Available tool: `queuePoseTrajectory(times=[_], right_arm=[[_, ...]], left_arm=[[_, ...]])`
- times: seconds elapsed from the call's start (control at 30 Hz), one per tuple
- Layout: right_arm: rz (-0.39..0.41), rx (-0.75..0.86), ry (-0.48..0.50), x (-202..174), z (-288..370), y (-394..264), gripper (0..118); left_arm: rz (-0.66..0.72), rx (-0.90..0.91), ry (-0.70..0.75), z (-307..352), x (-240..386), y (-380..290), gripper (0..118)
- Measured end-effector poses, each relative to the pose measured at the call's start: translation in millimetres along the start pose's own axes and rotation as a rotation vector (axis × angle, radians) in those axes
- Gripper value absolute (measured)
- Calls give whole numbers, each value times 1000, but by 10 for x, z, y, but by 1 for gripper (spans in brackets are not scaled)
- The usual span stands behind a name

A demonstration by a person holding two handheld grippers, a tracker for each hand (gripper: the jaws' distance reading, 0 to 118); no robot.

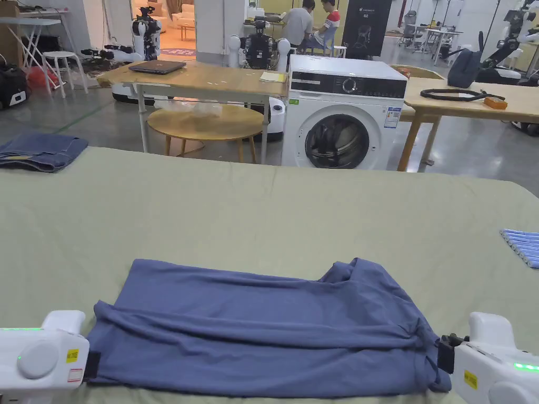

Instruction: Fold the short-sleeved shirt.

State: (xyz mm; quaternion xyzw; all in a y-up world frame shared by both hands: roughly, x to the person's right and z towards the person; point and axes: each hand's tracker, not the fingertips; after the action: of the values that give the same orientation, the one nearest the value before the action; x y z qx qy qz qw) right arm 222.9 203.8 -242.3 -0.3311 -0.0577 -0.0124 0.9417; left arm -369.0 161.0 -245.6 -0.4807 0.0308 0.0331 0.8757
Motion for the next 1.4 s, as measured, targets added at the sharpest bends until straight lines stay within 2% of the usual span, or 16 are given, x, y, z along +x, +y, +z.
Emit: queuePoseTrajectory(times=[0.07, 0.13, 0.23, 0.3, 0.37, 0.4, 0.43, 0.47, 0.5, 0.53, 0.6, 0.73, 1.07, 1.2, 1.4], right_arm=[[30, -81, 20, 109, -212, 44, 41], [19, -150, 60, 151, -338, 44, 74], [-2, -243, 105, 188, -595, -28, 75], [13, -323, 93, 149, -753, -107, 75], [27, -392, 88, 63, -788, -198, 57], [34, -354, 77, 18, -745, -226, 55], [58, -304, 53, -23, -677, -229, 40], [57, -320, 73, -60, -650, -229, 20], [56, -319, 79, -65, -707, -268, 6], [47, -317, 138, -81, -708, -281, 6], [70, -325, 84, -124, -670, -287, 5], [68, -268, 61, -112, -409, -172, 5], [105, -194, 51, -33, 476, 289, 5], [101, -188, 70, 20, 714, 135, 5], [142, -235, 47, -39, 958, -459, 5]], left_arm=[[9, 15, -14, 69, -14, -3, 0], [5, 21, -17, 36, -45, 3, 0], [0, 22, -21, 26, -42, 0, 0], [2, 18, -21, 18, -52, 10, 0], [4, 11, -20, -8, -52, -5, 0], [7, 7, -21, -42, -70, -17, 0], [8, 5, -22, -54, -68, -30, 0], [7, 2, -21, -63, -60, -45, 0], [4, 1, -21, -70, -54, -58, 0], [2, 1, -21, -71, -47, -56, 0], [-3, 2, -18, -72, -42, -63, 0], [8, 55, -31, 44, -95, -55, 0], [12, 176, -78, 837, -198, 96, 0], [-3, 170, -86, 960, -330, -126, 0], [-16, 110, -84, 944, -443, -681, 0]])
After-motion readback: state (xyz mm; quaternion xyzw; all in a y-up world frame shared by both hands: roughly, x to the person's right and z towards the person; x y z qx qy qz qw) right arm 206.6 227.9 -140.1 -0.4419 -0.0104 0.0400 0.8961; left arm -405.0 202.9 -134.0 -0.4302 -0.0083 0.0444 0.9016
